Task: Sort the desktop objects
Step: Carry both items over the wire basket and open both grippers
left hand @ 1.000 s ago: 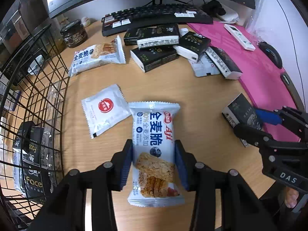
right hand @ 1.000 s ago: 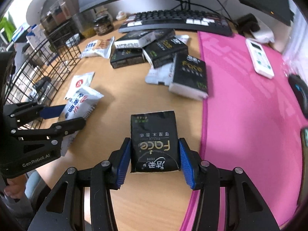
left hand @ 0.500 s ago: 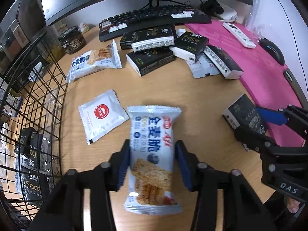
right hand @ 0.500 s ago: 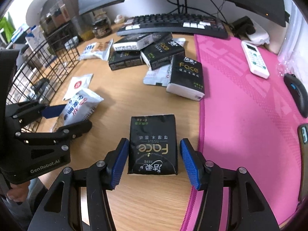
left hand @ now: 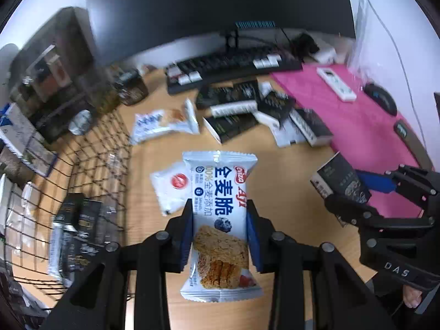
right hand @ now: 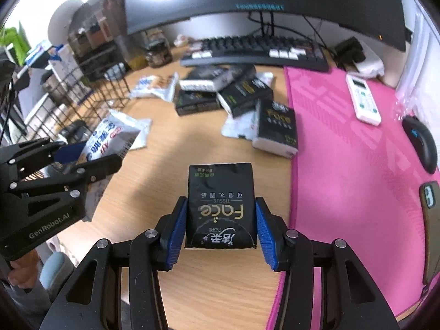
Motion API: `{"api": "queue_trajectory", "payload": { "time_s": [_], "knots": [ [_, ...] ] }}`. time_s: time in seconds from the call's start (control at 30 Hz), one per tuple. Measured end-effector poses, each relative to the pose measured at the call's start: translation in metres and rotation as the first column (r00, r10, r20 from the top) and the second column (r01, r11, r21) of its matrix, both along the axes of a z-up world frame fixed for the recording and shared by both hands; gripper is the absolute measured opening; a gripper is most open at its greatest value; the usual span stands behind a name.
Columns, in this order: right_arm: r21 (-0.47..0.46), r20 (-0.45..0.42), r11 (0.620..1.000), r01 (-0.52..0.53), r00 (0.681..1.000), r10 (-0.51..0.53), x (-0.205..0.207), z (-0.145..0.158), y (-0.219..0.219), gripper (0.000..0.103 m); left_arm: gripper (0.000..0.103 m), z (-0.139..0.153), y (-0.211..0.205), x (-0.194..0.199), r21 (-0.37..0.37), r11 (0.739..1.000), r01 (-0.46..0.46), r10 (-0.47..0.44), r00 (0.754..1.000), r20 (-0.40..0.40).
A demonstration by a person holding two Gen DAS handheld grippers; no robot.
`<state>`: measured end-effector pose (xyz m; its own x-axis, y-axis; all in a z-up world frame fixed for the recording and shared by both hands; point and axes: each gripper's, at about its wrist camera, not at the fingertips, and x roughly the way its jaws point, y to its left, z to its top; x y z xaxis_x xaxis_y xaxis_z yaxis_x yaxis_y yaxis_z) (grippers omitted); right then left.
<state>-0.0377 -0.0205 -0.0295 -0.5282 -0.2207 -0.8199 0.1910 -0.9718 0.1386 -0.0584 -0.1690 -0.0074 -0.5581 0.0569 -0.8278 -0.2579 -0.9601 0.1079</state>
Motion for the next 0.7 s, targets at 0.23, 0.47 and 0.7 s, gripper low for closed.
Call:
{"api": "queue_trajectory", "payload": {
  "time_s": [0.23, 0.47, 0.7],
  "knots": [
    [-0.048, -0.067, 0.996, -0.079, 0.995, 0.076, -0.003, 0.039, -0.038, 0.048, 0.036, 0.045, -0.045, 0.014, 0.071, 0.994, -0.088, 0.095, 0.99, -0.1],
    [-0.085, -0.143, 0.966, -0.243, 0.963, 0.23, -0.013, 0.086, -0.119, 0.048, 0.036, 0.08, -0.132, 0.024, 0.124, 0.955, -0.267, 0.286, 0.943, -0.169],
    [-0.066, -0.149, 0.919, -0.389, 0.914, 0.377, -0.02, 0.1, -0.214, 0.048, 0.036, 0.071, -0.205, 0.02, 0.117, 0.913, -0.392, 0.405, 0.905, -0.131]
  ]
}}
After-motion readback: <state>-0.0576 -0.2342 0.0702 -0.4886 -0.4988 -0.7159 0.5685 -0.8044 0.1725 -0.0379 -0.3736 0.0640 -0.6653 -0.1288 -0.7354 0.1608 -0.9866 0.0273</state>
